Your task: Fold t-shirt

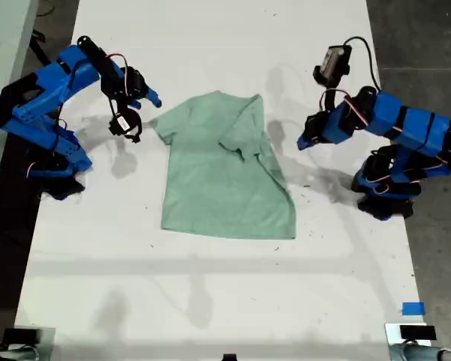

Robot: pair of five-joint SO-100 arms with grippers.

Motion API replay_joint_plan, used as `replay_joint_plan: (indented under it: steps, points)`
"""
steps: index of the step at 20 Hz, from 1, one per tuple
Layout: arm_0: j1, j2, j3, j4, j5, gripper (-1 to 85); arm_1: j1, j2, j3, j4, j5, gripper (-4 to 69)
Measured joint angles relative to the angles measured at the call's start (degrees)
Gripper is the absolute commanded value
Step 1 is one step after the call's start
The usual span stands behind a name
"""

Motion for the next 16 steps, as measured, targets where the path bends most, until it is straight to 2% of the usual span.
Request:
replay_joint_plan:
  steps: [4,10,12,13,15,16]
  points:
    - [-0.09,-9.05,2.64,-8.44,0.18,24.6,-0.09,0.7,0.0,0.0,0.0,2.0]
    - [-0.44,-23.38,2.64,-15.21,0.18,25.8,-0.18,1.41,0.26,0.0,0.0,2.0]
    - [-1.49,-24.96,2.55,-15.21,0.18,16.4,-0.53,1.67,0.53,0.0,0.09,2.0]
    - [-2.11,-25.58,2.37,-15.21,0.18,6.0,-0.7,1.85,0.62,0.0,0.18,2.0]
    - [-2.9,-27.51,0.0,-15.12,0.18,0.0,-0.79,2.55,1.05,0.0,0.62,2.0]
    - [-3.08,-27.6,-0.35,-15.12,0.09,0.0,-0.88,2.9,1.32,0.0,0.79,2.0]
